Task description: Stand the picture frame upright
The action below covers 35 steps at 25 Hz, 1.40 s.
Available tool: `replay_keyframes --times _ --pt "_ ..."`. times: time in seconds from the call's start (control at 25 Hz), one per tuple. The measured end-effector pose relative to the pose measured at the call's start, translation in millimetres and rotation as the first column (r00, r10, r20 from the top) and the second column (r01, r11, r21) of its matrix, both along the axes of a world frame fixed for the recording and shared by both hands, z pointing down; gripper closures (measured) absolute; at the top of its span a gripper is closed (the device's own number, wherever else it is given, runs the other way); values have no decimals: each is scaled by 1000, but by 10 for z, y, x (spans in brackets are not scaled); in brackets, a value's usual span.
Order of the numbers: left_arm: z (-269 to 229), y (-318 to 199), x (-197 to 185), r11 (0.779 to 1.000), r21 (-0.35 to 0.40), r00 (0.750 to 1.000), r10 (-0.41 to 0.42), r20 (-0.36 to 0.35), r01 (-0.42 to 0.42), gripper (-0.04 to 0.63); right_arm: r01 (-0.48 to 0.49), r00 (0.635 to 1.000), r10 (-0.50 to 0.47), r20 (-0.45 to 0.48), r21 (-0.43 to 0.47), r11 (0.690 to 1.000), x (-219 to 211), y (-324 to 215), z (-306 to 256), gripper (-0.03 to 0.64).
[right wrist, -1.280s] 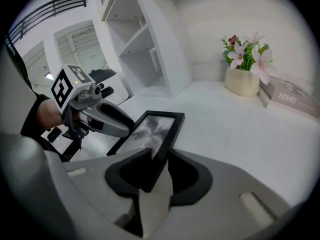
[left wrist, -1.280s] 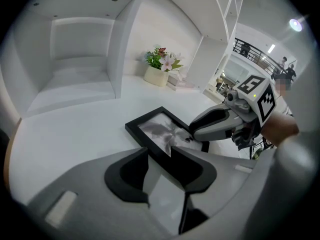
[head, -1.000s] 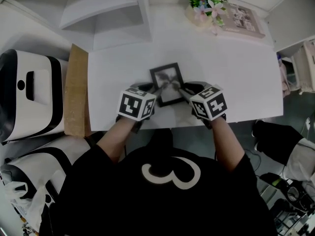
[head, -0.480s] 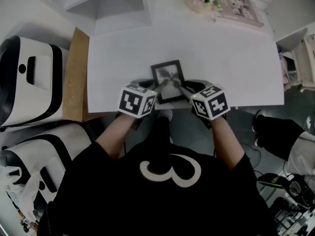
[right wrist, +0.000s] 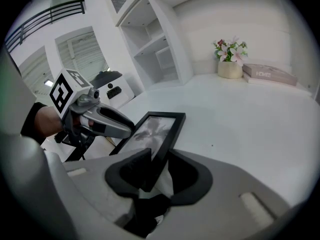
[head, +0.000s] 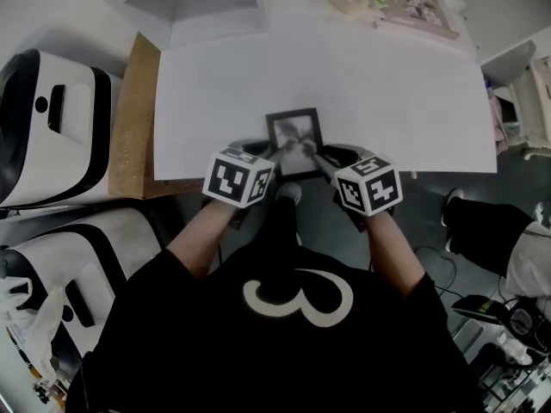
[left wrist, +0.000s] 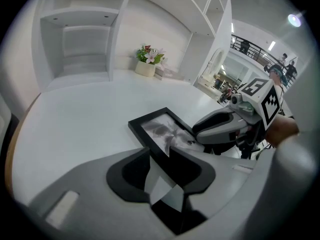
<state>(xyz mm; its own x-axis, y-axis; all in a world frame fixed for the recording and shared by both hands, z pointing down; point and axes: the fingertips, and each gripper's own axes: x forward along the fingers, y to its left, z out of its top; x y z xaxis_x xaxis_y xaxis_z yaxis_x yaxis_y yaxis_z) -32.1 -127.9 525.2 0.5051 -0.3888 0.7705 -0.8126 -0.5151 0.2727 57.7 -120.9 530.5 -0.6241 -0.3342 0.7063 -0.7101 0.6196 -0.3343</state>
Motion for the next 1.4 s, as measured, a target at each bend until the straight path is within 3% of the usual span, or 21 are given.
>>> replay_keyframes --times 0.64,0.88,1.04,1.24,1.32,1.4 --pt "14 321 -79 998 -26 999 -51 -10 51 482 -76 990 86 112 -95 993 -54 364 -14 503" --pt "27 352 -87 989 -92 986 -124 -110 114 481 -135 960 170 224 -164 977 12 325 -64 503" --pt "-42 487 -122 973 -183 956 -181 -231 140 480 -175 919 251 304 -256 951 143 380 -78 503" --pt "-32 710 -154 949 -299 914 -203 -352 96 479 -143 895 276 351 -361 922 217 554 6 503" --pt "23 770 -150 926 -366 882 -243 -404 87 467 -124 874 292 388 -404 907 185 585 27 503" --pt "60 791 -119 891 -447 825 -313 -471 82 462 -101 855 301 422 -433 896 137 589 30 503"
